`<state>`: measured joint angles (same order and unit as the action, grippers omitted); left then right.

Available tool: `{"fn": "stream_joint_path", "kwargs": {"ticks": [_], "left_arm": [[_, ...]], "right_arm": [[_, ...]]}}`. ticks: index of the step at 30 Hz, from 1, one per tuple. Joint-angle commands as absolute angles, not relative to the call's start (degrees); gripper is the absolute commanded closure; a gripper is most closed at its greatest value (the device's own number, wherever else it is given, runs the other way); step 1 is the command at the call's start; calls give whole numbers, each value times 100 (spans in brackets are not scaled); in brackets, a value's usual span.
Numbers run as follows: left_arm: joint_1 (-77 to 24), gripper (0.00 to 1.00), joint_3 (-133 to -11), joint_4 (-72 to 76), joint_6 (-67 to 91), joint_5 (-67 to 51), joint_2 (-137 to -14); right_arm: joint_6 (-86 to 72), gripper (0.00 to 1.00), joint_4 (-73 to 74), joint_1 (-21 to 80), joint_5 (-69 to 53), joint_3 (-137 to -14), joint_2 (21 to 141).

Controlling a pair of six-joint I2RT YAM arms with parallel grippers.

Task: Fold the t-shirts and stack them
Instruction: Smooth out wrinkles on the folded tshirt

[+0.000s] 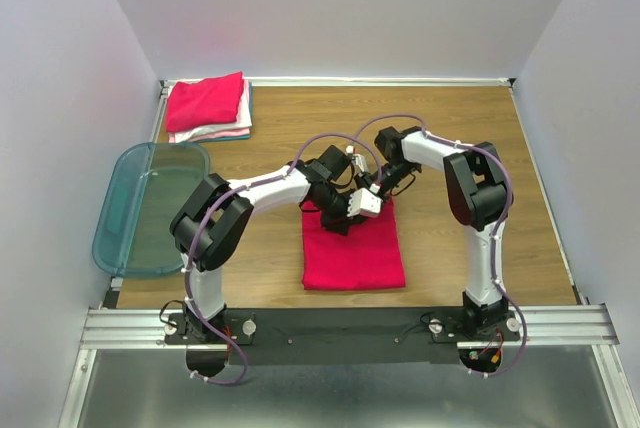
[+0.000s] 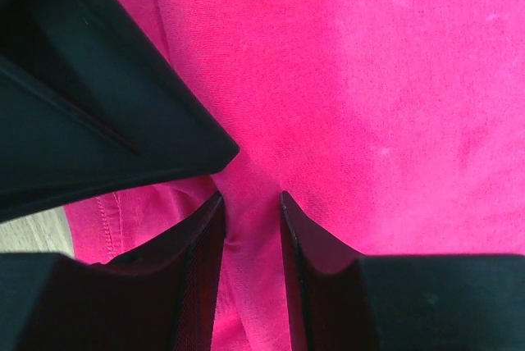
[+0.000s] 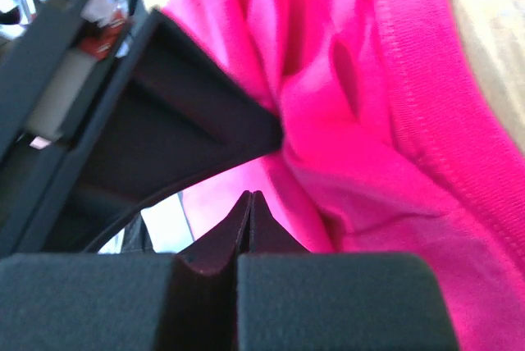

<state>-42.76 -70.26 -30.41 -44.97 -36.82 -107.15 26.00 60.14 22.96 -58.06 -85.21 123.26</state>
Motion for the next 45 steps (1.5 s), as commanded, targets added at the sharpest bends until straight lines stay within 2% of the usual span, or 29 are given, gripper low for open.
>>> {"fn": "stream_joint_path", "kwargs": {"ticks": [1, 10, 18, 21, 31, 37, 41, 44, 45], "left_arm": [[-4263, 60, -7066, -3252, -4614, -3726, -10494], [-4263, 60, -7049, -3243, -4658, -3753, -10477], [-4271, 66, -7040, -3217, -4693, -3797, -10442], [-4271, 66, -7058, -3199, -4693, -3788, -10389], [-4315, 66, -6979, -3331, -4878, -3735, -10371], [-4359, 76, -7075, -3340, -4931, -3771, -10476], [-4394, 88, -7102, -3340, -4948, -3762, -10538], [-4447, 89, -7040, -3235, -4869, -3631, -10538], [-4447, 86, -6979, -3139, -4826, -3595, -10547]], "right_arm": [[2111, 97, 5503, 2312, -5424, -8640, 12516], [1204, 97, 4773, 2311, -5123, -8780, 12806], [792, 97, 4597, 2311, -5002, -8631, 12832], [598, 97, 4342, 2303, -4694, -8526, 12806], [193, 98, 4175, 2303, -4737, -8499, 12832], [132, 97, 4157, 2303, -4676, -8473, 12762], [53, 98, 4122, 2303, -4457, -8438, 12727], [26, 98, 4087, 2303, -4447, -8367, 12718], [-52, 98, 4061, 2303, -4482, -8358, 12700]]}}
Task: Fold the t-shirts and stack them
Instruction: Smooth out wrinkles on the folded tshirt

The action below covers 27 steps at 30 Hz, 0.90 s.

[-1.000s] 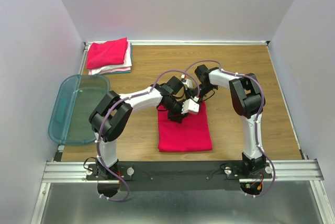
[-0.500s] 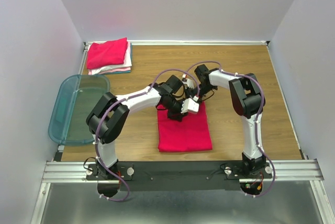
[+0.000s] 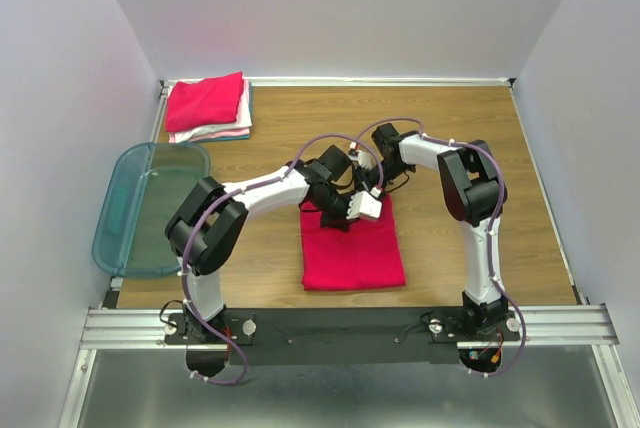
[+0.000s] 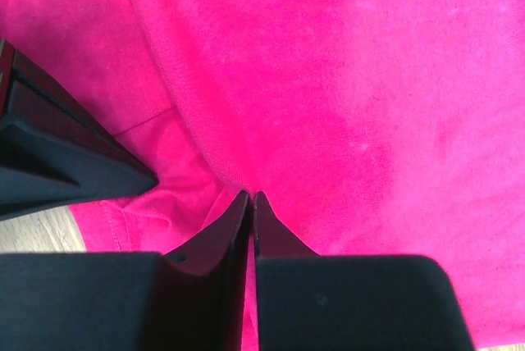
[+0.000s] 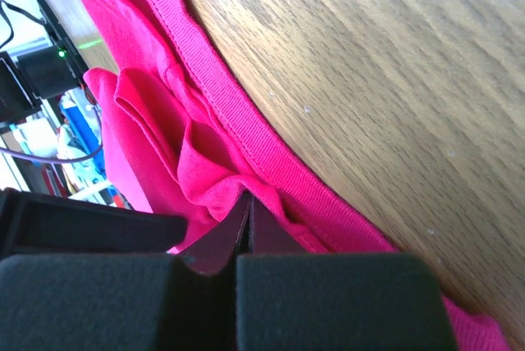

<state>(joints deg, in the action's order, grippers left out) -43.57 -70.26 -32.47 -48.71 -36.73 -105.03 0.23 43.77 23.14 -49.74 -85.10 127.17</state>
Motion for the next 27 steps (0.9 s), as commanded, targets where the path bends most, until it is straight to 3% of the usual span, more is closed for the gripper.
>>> {"fn": "stream_joint_path", "kwargs": {"ticks": [1, 5, 12, 15, 17, 20, 27], "left_arm": [[-4456, 78, -6961, -3103, -4790, -3560, -10547], [-4456, 67, -6891, -2909, -4676, -3454, -10599], [-4447, 65, -6970, -2751, -4614, -3366, -10749], [-4447, 74, -6996, -2803, -4632, -3384, -10758], [-4447, 88, -7022, -2874, -4658, -3436, -10723], [-4456, 100, -6970, -2918, -4693, -3480, -10574], [-4500, 100, -6829, -2892, -4702, -3454, -10301]], "right_arm": [[-148, 98, 4052, 2303, -4535, -8332, 12691], [-97, 98, 4034, 2303, -4553, -8306, 12612], [-44, 98, 4043, 2303, -4597, -8174, 12525], [271, 98, 4052, 2303, -4605, -8139, 12411], [404, 98, 4052, 2303, -4640, -8165, 12218], [571, 98, 4078, 2303, -4868, -8410, 12068], [606, 98, 4122, 2312, -5150, -8929, 12225]]}}
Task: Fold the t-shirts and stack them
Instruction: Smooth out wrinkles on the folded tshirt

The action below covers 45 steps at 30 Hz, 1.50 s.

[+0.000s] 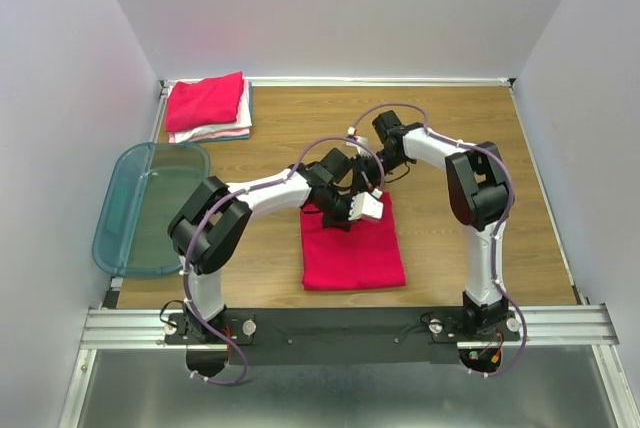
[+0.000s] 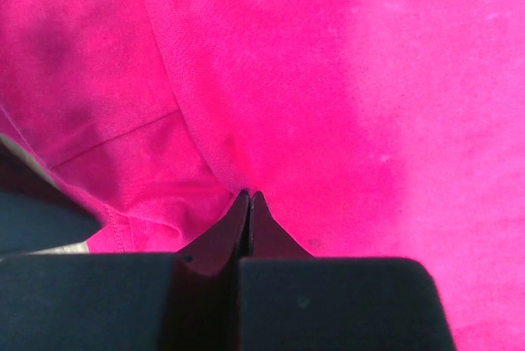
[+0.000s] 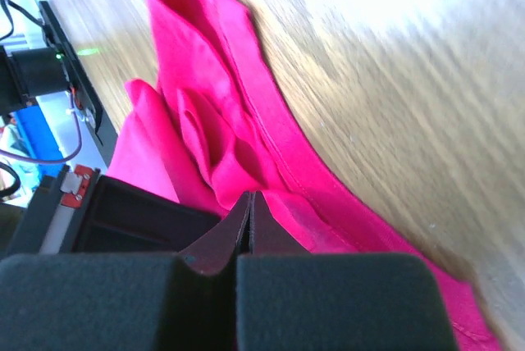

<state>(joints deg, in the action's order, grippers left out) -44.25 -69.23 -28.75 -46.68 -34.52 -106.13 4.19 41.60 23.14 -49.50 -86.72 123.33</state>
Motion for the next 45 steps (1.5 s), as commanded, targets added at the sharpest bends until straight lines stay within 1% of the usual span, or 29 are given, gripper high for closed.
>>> {"fn": "stream_joint_path", "kwargs": {"ticks": [1, 7, 10, 11, 16, 21, 35, 45], "left_arm": [[-4491, 100, -6820, -2892, -4711, -3445, -10292], [-4544, 100, -6847, -2927, -4807, -3410, -10239], [-4535, 100, -6899, -2962, -4852, -3384, -10213], [-4535, 100, -6960, -3014, -4869, -3340, -10213], [-4500, 100, -7084, -3076, -4878, -3314, -10178], [-4351, 100, -7303, -3155, -4948, -3155, -10187], [-3990, 100, -8024, -3296, -5326, -2953, -10494], [-3867, 100, -7866, -2875, -5362, -2707, -10652]], "right_arm": [[641, 97, 4131, 2312, -5168, -8964, 12260], [800, 98, 4148, 2426, -5396, -9141, 12612], [957, 98, 4157, 2513, -5511, -9000, 12744], [1097, 98, 4140, 2575, -5459, -8896, 12979], [1309, 98, 4140, 2566, -5353, -8789, 13210], [1433, 99, 4140, 2566, -5519, -8552, 13385], [1512, 98, 4166, 2566, -5818, -8411, 13456], [1555, 98, 4210, 2566, -5810, -8437, 13403]]}}
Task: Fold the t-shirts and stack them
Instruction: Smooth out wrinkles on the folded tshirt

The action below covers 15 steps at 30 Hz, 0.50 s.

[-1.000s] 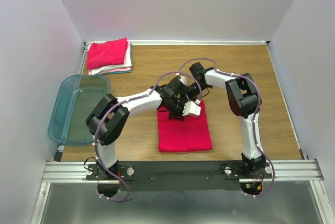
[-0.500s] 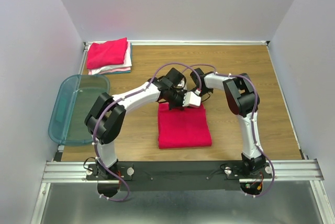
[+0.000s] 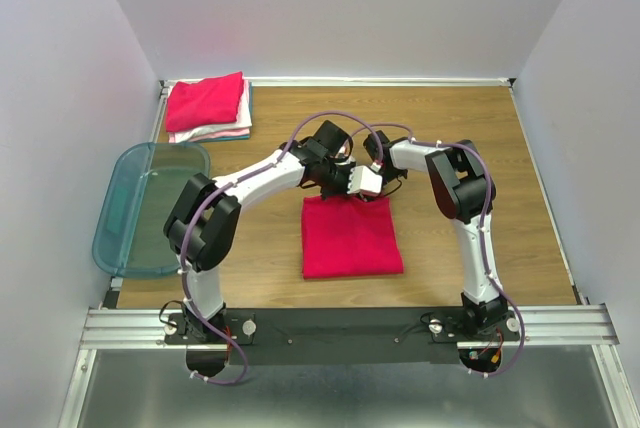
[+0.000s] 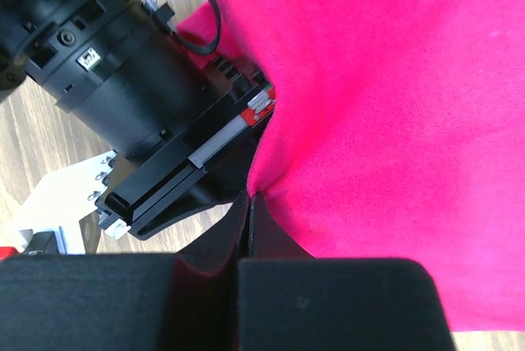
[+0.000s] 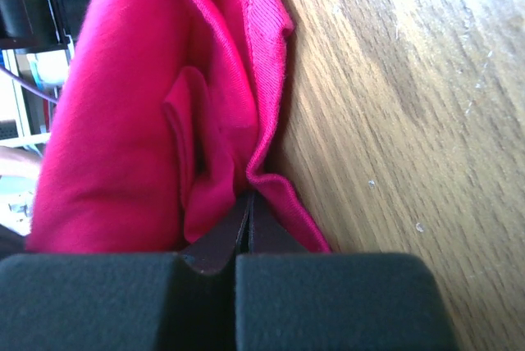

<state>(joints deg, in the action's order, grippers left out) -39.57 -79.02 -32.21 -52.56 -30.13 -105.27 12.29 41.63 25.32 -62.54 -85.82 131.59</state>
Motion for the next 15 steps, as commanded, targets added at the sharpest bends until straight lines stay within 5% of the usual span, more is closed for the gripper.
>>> {"fn": "stream_joint_path", "kwargs": {"ticks": [1, 15], "left_arm": [[-3867, 100, -7762, -2778, -5335, -2646, -10618], [-4130, 100, -6927, -2267, -5475, -2769, -10336]], "right_arm": [[1556, 98, 4219, 2566, -5801, -8446, 13386], [1538, 91, 4447, 2549, -5081, -9079, 12772]]}}
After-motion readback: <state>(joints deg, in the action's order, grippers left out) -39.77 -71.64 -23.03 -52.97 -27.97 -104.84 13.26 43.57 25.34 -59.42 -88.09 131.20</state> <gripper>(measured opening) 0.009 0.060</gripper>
